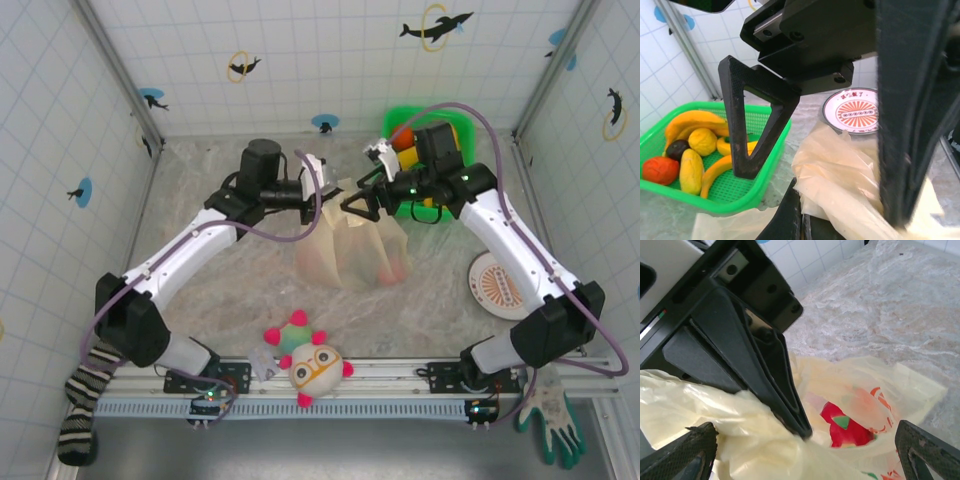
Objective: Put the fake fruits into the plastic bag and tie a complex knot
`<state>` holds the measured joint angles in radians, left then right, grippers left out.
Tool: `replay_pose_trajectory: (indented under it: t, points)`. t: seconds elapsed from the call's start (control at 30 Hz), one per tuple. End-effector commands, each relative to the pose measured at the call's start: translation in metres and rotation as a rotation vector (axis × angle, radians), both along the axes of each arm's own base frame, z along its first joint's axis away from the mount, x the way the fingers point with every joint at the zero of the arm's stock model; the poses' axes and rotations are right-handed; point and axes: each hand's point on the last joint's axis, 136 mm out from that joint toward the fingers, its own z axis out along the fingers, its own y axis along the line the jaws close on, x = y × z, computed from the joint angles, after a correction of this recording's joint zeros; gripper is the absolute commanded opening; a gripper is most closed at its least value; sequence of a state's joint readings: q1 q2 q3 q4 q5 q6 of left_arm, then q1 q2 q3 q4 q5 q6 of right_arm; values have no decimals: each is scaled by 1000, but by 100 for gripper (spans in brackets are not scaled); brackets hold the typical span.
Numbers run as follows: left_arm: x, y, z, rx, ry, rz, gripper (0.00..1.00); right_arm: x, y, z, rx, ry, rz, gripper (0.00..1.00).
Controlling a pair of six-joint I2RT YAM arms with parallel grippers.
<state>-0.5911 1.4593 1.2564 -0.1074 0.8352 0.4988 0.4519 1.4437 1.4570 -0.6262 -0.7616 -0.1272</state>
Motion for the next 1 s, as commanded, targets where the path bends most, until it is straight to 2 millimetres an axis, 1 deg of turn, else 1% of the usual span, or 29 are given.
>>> replay_pose_trajectory:
  t: [0.0,0.13,0.17,0.23,0.33,0.4,0.5,0.6,0.83,0.97]
  points:
    - [-4,0,18,-36,-161,29,0,-5,-13,38,115,-60,-20,95]
    - [-12,-2,19,-42,-278,48,0,-2,-21,69,251,-74,-68,97]
    - [-12,-2,20,-43,-297,55,0,-2,-21,73,270,-68,-73,97]
    - [-11,-3,21,-38,-324,70,0,-3,-19,73,266,-65,-80,98]
    - [-10,-5,20,-28,-348,80,0,-5,-10,63,232,-38,-60,99]
    - [-10,-6,21,-21,-366,87,0,-7,-6,51,174,-24,-52,100]
    - [-11,-7,19,-6,-394,103,0,-12,-8,29,87,-9,-34,100]
    - [-13,-6,18,-8,-418,105,0,-18,-10,15,43,-9,-6,100]
    - [-17,-7,17,4,-486,112,0,-28,-10,-9,-41,30,42,100]
    - [-18,-8,16,12,-508,107,0,-28,-8,-15,-54,59,43,94]
